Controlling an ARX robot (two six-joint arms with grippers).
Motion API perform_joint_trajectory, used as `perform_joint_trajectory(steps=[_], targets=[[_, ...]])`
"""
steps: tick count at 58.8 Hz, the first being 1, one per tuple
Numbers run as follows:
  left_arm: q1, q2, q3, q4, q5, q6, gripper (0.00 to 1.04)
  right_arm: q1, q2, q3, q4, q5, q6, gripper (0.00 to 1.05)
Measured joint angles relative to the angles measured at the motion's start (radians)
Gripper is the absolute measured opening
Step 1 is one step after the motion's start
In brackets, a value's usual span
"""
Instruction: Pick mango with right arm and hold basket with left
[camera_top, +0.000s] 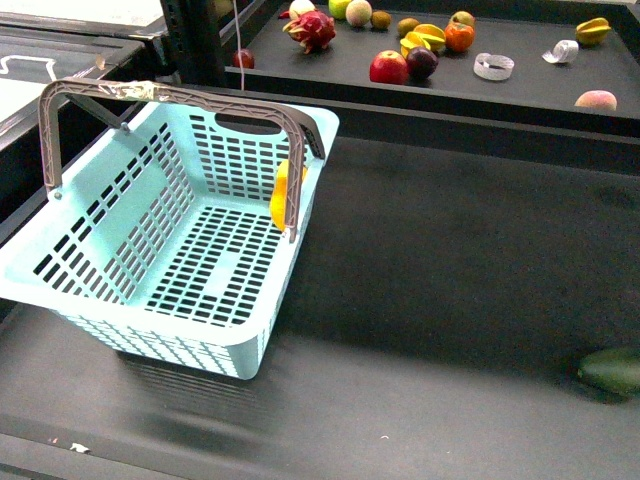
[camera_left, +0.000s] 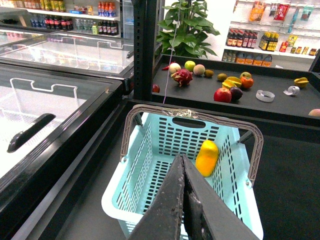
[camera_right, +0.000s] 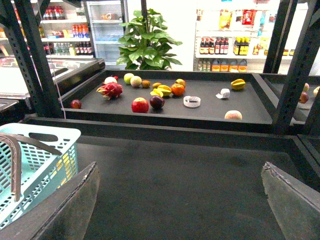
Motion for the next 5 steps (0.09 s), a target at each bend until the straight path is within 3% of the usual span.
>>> perform_joint_trajectory(steps=[5], targets=[[0.000, -0.002, 0.000, 0.000, 0.000, 0.000, 0.02, 0.000, 0.000, 0.000, 0.000, 0.000, 0.000, 0.96]])
